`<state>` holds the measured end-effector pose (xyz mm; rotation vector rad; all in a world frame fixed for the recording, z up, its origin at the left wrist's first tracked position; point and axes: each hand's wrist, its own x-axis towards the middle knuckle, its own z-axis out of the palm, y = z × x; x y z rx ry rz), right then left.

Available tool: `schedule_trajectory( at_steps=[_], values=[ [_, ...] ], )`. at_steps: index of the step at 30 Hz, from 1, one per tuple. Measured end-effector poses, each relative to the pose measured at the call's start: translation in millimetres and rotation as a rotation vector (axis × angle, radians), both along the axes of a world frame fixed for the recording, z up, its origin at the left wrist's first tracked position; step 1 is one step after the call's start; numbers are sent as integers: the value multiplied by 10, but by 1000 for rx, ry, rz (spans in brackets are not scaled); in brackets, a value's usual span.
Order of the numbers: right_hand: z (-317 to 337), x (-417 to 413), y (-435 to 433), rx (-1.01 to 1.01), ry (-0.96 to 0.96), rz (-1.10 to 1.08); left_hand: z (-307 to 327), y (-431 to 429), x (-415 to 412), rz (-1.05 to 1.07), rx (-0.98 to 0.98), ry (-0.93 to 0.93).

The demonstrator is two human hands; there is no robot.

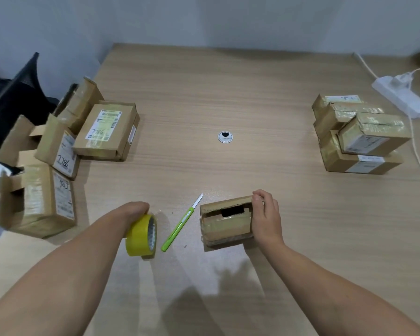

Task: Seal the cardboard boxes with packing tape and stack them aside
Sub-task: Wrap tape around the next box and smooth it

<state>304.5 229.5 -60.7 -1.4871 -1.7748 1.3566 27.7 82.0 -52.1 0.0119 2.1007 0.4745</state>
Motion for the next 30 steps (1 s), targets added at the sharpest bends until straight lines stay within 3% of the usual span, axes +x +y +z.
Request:
schedule_trajectory(
  at_steps=[9,15,21,26,30],
  values=[
    [-3,-7,-5,-3,9,0,92,-104,56,87,2,-56],
    [-11,4,-22,-4,26,2,-126,-148,86,155,41,73],
    [-16,39,-4,-54,70,27,41,-123,122,33,73,98],
    [1,32,-52,-73,69,-4,301,21,206,-139,448,91],
    [26,73,-58,29,27,42,634,335,360,-394,516,60]
  ],
)
